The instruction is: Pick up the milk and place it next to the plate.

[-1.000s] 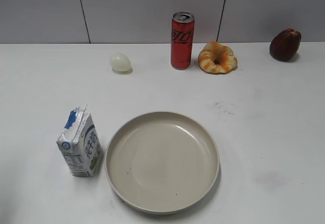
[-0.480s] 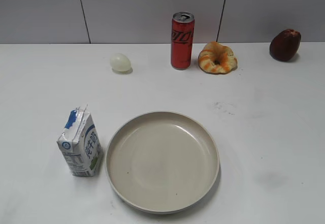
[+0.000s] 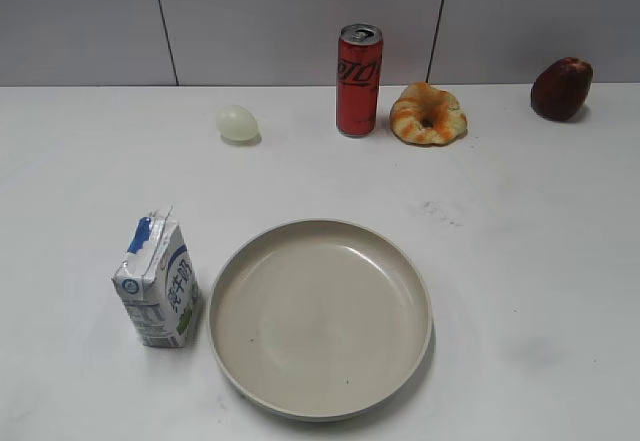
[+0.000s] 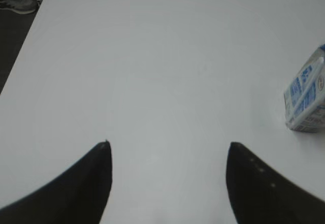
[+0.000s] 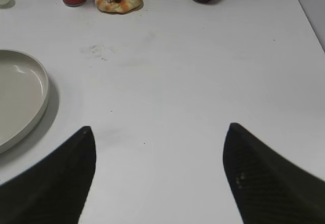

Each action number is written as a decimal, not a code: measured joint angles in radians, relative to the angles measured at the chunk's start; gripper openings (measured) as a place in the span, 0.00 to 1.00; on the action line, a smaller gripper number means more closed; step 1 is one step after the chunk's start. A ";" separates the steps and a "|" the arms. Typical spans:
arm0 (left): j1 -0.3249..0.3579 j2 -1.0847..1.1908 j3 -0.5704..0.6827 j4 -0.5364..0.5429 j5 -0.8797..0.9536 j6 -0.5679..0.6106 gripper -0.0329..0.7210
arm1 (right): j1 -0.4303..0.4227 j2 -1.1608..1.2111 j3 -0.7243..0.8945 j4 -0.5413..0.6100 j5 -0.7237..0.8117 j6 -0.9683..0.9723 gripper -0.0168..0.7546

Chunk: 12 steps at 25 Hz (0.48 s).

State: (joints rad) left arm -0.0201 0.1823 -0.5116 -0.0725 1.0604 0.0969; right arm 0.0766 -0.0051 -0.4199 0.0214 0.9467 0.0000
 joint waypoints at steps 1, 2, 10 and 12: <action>0.000 -0.013 0.000 0.000 0.000 -0.002 0.75 | 0.000 0.000 0.000 0.000 0.000 0.000 0.78; 0.000 -0.025 0.000 0.000 -0.001 -0.004 0.75 | 0.000 0.000 0.000 0.000 0.000 0.000 0.78; 0.000 -0.132 0.004 0.003 -0.002 -0.008 0.75 | 0.000 0.000 0.000 0.000 0.000 0.000 0.78; 0.000 -0.166 0.008 0.003 -0.003 -0.008 0.75 | 0.000 0.000 0.000 0.000 0.000 0.000 0.78</action>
State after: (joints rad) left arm -0.0201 0.0160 -0.5039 -0.0696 1.0575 0.0889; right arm 0.0766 -0.0051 -0.4199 0.0214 0.9467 0.0000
